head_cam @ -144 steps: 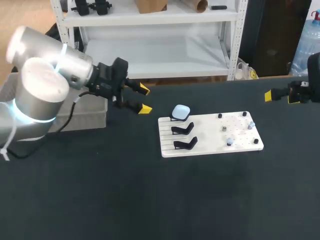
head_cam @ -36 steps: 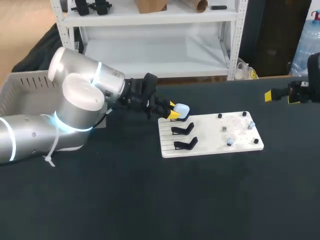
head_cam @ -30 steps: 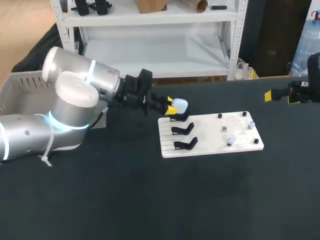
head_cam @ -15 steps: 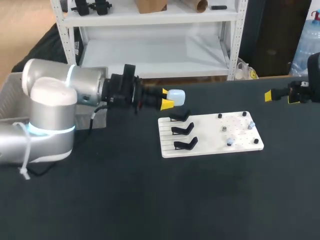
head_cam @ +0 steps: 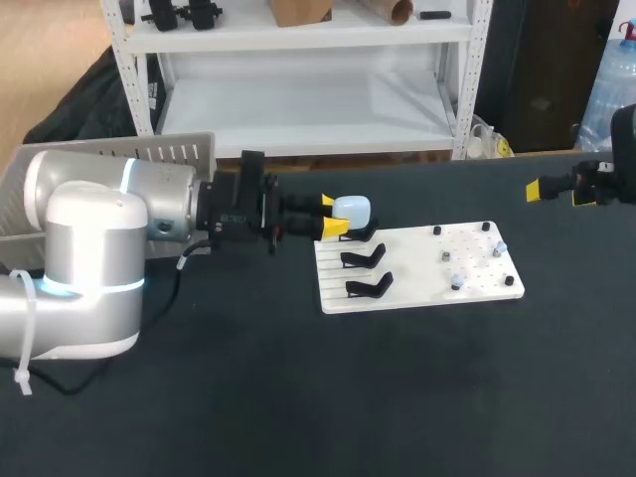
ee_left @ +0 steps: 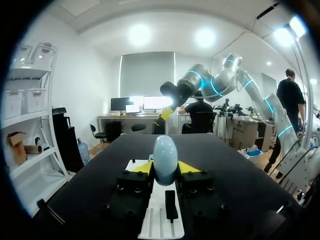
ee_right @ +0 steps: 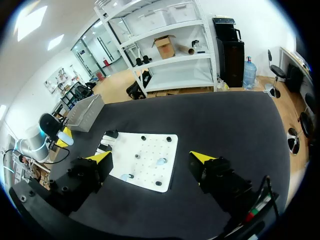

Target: Pick up each earbud case from the left stands, insert the matching earbuds, close the lid, and place the case in the box.

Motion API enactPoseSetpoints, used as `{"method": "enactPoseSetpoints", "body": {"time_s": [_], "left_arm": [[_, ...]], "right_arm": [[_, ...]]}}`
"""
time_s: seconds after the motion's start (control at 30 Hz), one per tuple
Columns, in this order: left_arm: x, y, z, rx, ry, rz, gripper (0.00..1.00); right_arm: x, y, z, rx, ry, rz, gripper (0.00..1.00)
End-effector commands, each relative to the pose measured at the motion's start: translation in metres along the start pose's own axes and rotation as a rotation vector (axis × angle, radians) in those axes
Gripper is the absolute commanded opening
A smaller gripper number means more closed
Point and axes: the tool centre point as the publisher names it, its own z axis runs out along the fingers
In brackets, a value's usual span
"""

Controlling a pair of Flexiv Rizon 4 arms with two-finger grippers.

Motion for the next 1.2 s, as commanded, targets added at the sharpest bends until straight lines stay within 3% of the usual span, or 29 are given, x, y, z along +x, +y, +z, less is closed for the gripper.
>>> {"method": "enactPoseSetpoints", "body": {"time_s": [0.03,0.33,0.37,0.5,0.63,1.0,1.2], "left_arm": [[0.000,-0.004,0.000,-0.093,-0.005,0.002,0.00],[0.000,-0.004,0.000,-0.093,-0.005,0.002,0.00],[0.011,-0.006,-0.005,-0.126,0.033,-0.015,0.00],[0.024,-0.019,-0.004,-0.136,0.002,-0.053,0.00],[0.020,-0.025,0.008,-0.114,-0.033,-0.040,0.00],[0.013,-0.021,0.027,-0.002,-0.051,-0.023,0.00],[0.013,-0.018,0.031,0.036,-0.047,-0.020,0.00]], "right_arm": [[0.000,-0.001,0.000,-0.001,0.001,-0.001,1.00],[0.000,-0.001,0.000,-0.001,0.001,-0.001,1.00],[0.000,-0.001,0.000,-0.001,0.001,-0.001,1.00],[-0.010,0.012,0.001,-0.083,-0.020,-0.029,1.00],[-0.010,0.030,-0.004,-0.103,-0.027,-0.063,1.00],[0.035,0.091,-0.006,-0.132,0.090,-0.189,1.00],[0.043,0.116,-0.008,-0.156,0.094,-0.241,1.00]]}}
